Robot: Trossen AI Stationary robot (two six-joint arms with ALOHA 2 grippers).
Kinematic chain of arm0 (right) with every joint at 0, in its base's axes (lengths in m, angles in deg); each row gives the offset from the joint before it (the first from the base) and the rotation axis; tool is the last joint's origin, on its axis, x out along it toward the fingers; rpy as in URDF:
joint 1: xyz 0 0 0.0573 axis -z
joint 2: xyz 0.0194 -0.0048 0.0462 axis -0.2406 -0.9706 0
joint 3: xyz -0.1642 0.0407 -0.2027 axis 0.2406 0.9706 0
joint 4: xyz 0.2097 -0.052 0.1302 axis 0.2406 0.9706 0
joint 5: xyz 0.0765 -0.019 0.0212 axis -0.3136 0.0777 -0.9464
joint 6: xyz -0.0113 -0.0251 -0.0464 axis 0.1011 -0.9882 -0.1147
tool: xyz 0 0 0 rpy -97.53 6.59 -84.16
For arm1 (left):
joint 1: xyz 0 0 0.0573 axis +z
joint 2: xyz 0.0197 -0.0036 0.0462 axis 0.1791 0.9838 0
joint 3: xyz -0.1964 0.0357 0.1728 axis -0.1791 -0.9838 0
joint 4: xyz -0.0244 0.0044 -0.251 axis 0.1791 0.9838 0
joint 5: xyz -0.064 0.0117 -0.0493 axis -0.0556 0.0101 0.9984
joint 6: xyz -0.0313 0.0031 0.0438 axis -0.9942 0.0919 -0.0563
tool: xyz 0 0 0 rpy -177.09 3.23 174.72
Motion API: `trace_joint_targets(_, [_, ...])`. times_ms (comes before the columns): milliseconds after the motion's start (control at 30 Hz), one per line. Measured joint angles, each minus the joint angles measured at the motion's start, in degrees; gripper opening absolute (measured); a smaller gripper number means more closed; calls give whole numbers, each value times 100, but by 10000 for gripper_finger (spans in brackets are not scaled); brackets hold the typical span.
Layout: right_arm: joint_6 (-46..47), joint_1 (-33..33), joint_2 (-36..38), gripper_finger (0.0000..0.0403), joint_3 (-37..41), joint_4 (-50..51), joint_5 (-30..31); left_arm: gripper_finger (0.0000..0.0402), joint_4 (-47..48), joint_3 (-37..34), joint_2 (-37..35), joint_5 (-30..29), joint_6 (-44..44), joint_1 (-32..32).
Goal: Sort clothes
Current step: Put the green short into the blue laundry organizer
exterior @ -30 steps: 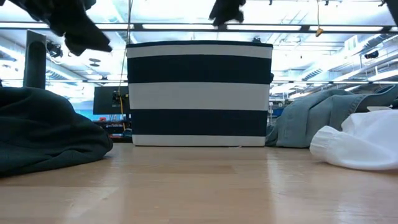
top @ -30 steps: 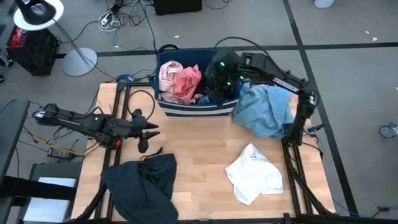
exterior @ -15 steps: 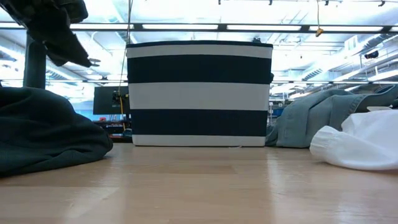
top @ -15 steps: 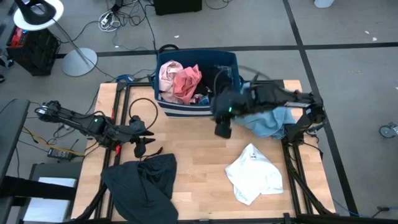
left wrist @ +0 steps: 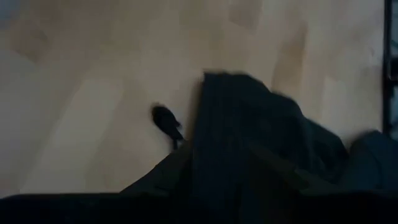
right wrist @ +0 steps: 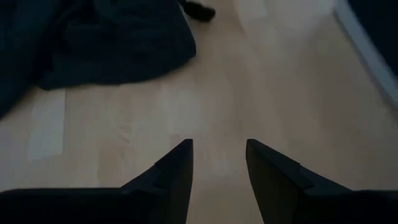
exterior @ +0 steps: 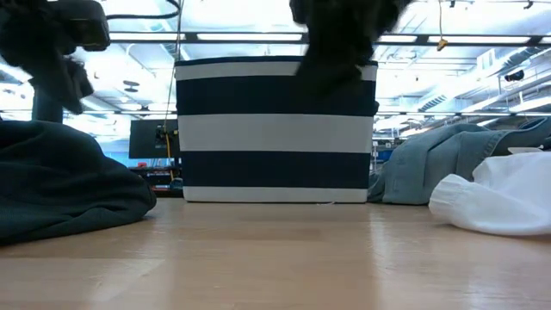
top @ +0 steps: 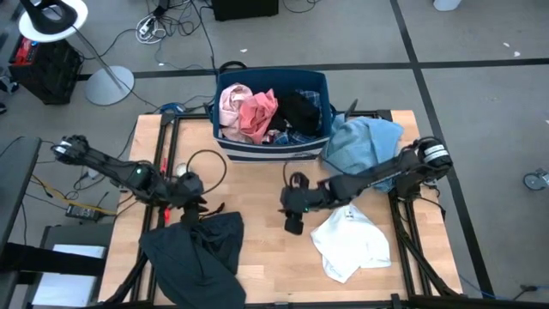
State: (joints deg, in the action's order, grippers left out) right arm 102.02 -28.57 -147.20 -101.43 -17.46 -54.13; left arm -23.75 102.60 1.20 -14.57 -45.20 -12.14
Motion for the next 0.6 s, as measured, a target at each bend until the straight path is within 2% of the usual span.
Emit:
trace_joint_targets(100, [400,-143,2,148,580,-565,196,145,20,-1,113,205,-261,-164])
trace_joint_targets(300, [1236,-405,4,148,1219,-639,360,145,412,124,312,313,-865,-558])
trace_joint_targets(600, [1568,-805,4,148,1470,-996,914,145,736,288,1031,866,-1789,-1038])
